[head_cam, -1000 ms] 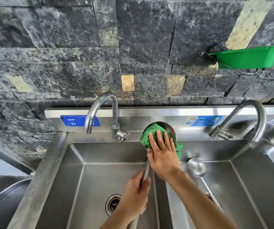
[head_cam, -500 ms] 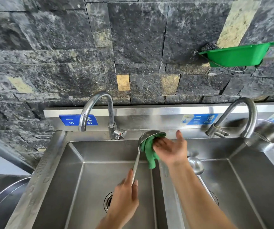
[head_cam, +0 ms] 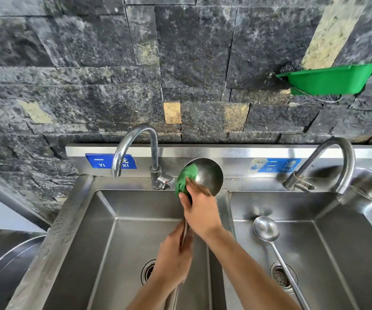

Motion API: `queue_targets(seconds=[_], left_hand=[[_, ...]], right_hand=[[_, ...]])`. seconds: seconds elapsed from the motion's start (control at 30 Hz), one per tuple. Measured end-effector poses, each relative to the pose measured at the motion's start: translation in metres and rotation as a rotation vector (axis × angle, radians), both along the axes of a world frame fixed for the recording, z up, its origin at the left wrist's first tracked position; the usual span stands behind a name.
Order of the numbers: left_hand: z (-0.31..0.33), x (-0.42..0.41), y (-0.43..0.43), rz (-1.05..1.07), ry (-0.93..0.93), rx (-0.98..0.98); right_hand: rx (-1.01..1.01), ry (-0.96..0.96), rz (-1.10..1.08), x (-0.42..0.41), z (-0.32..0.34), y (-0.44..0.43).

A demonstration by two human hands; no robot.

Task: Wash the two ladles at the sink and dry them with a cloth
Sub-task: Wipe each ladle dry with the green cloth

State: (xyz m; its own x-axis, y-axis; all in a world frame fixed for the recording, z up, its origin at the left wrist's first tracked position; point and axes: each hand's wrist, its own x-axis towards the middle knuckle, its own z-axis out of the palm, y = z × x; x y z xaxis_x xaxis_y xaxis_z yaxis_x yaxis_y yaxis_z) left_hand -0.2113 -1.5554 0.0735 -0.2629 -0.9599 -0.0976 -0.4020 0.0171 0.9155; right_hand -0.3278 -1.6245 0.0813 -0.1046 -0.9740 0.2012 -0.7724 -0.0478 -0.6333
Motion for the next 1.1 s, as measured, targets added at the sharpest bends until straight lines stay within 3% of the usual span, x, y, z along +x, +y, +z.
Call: queue_targets(seconds=[0.07, 0.17, 0.27, 0.33, 0.37, 0.4, 0.5, 0.53, 0.6, 0.77, 1.0, 1.1], left_hand=[[0.002, 0.004, 0.006, -0.038, 0.159, 0.151], [0.001, 0.017, 0.010, -0.058, 0.253, 0.230], [0.003, 0.019, 0.011, -0.038, 0.345, 0.295], [0.005, 0.014, 0.009, -0.040, 0.299, 0.266], [0.005, 0.011, 0.008, -0.053, 0.231, 0.219], [0.003, 0.010, 0.005, -0.058, 0.133, 0.151], [0.002, 0.009, 0.000, -0.078, -0.084, -0.048], [0.004, 0.009, 0.000, -0.087, -0.086, -0.068], [0.008, 0.008, -0.002, -0.100, -0.077, -0.101], [0.006, 0.018, -0.003, -0.100, -0.123, -0.132], [0.007, 0.018, -0.003, -0.084, -0.118, -0.210], [0.009, 0.018, -0.005, -0.059, -0.106, -0.152]], right_hand=[[0.100, 0.232, 0.032, -0.014, -0.009, -0.006], [0.202, 0.586, 0.106, -0.041, -0.014, -0.013], [0.269, 0.663, 0.098, -0.040, -0.017, -0.012], [0.344, 0.493, -0.013, -0.030, -0.021, -0.008], [0.389, 0.317, -0.094, -0.027, -0.021, -0.005], [0.399, 0.040, -0.183, -0.025, -0.020, -0.004], [0.379, -1.085, -0.355, -0.027, -0.015, -0.005], [0.350, -1.359, -0.363, -0.030, -0.013, -0.004], [0.304, -1.683, -0.314, -0.039, -0.008, -0.003], [0.267, -2.038, -0.289, -0.067, 0.009, 0.006], [0.168, -2.099, -0.227, -0.087, 0.026, 0.043], [0.168, -2.052, -0.204, -0.101, 0.034, 0.063]])
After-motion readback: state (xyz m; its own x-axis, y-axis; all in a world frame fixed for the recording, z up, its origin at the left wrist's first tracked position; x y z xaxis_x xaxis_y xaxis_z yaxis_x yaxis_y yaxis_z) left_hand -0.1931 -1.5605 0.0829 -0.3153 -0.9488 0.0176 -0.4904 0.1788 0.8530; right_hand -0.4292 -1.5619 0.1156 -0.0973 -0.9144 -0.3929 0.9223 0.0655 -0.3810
